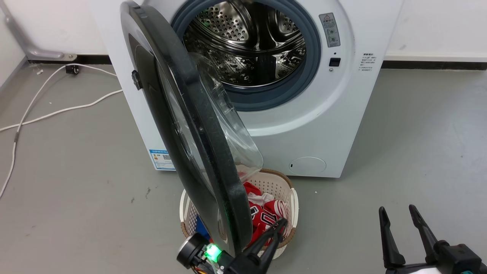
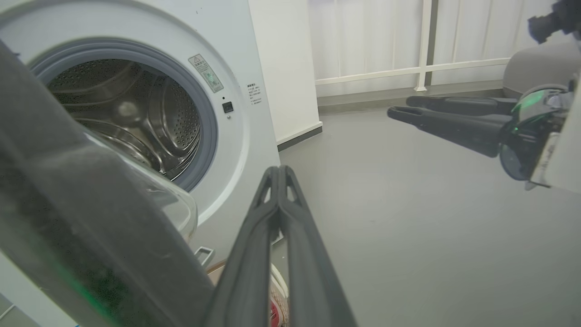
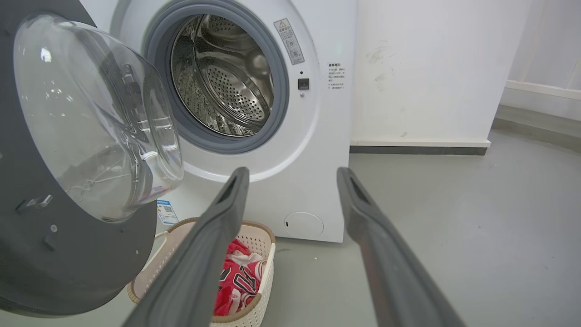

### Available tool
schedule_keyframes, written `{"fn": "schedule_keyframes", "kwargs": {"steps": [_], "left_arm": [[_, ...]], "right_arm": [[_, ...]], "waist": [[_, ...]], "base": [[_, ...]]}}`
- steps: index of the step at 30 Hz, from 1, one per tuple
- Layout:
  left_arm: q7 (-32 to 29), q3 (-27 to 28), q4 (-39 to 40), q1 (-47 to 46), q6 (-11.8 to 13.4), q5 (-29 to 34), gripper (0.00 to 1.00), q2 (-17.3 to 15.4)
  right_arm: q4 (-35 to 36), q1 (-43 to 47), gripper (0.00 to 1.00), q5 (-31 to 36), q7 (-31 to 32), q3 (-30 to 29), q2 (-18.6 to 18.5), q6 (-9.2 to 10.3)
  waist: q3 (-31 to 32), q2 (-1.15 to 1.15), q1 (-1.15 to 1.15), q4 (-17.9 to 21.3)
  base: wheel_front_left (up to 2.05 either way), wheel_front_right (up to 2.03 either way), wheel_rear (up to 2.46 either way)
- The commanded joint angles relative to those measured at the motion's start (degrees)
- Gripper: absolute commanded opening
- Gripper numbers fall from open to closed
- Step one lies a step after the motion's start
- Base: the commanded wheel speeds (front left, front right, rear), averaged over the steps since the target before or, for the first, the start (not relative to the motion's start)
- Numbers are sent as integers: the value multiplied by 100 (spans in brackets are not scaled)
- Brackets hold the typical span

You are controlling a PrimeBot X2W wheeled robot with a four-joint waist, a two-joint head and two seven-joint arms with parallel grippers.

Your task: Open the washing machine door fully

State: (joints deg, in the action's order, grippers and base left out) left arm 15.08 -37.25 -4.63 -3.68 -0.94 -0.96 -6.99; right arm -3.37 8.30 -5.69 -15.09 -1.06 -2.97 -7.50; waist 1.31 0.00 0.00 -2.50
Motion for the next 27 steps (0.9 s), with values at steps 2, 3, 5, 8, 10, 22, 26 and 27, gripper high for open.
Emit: {"fn": "schedule_keyframes", "kwargs": {"steps": [2, 3, 5, 8, 10, 22, 26, 27], "left_arm": [[14, 151, -168, -77, 58, -83, 0, -18], [14, 196, -211, -102, 86, -100, 0, -24], [14, 299, -284, -136, 118, -135, 0, -31], [14, 440, -333, -148, 165, -183, 0, -55], [13, 535, -341, -146, 197, -190, 0, -71], [-4, 746, -250, 29, 222, -154, 0, -193], [-3, 732, -199, 55, 216, -149, 0, -168], [-2, 733, -184, 58, 214, -146, 0, -165]], "right_arm": [[-22, -54, 100, -40, -10, 18, 18, 1], [-30, -58, 100, -39, -11, 21, 18, 1], [-46, -63, 100, -33, -11, 29, 18, 1], [-69, -56, 100, -32, -10, 25, 18, 1], [-88, -42, 100, -35, -10, 23, 18, 1], [-198, 111, 100, -126, -10, 118, 17, 1], [-262, 117, 100, -132, -10, 124, 17, 1], [-276, 117, 100, -130, -10, 125, 17, 1]], "waist": [[-16, 0, 0, 6], [-20, 0, 0, 9], [-27, 0, 0, 10], [-31, 0, 0, 2], [-28, 0, 0, -12], [1, 0, 0, -452], [-4, 0, 0, -724], [-7, 0, 0, -796]], "base": [[0, 0, 0], [0, 0, 0], [0, 0, 0], [0, 0, 0], [0, 0, 0], [0, 0, 0], [0, 0, 0], [0, 0, 0]]}}
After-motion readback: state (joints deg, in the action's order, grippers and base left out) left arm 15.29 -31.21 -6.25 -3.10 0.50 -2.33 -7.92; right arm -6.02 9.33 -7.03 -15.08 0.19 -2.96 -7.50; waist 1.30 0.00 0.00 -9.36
